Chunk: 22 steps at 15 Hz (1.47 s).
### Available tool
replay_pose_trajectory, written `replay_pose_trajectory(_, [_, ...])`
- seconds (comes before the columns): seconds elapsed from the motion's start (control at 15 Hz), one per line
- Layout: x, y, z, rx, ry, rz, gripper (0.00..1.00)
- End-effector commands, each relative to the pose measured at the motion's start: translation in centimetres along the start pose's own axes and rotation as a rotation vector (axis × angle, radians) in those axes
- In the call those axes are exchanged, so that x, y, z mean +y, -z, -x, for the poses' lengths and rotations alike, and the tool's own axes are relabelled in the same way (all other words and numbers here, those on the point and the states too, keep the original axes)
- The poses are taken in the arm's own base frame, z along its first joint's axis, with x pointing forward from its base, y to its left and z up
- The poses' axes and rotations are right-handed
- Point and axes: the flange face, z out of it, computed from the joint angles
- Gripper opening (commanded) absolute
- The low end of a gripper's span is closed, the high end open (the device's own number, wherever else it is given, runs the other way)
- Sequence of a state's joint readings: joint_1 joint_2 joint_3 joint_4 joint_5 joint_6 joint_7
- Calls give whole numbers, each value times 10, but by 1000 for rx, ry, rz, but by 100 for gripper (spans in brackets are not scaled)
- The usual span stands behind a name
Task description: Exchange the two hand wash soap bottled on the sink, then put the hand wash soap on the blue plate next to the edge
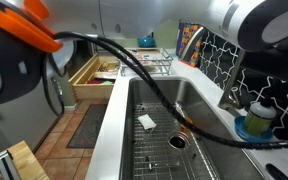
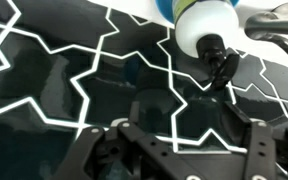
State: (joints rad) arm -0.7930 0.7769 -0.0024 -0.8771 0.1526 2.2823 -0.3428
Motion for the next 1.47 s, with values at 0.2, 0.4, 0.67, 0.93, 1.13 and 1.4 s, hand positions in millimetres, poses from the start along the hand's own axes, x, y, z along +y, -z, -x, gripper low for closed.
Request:
replay_pose_trajectory(0.2, [23, 21, -1, 4, -75, 55, 100])
replay_pose_trajectory(0.4, [29, 22, 0, 2, -91, 65, 100])
replay_pose_trajectory(0.67, [33, 6, 15, -131, -133, 106, 100])
replay_pose_trajectory(0.93, [43, -7, 45, -364, -171, 28, 100])
replay_pose_trajectory(1.13, [53, -23, 64, -461, -204, -8, 100])
replay_pose_trajectory(1.4, [62, -49, 75, -442, -249, -52, 100])
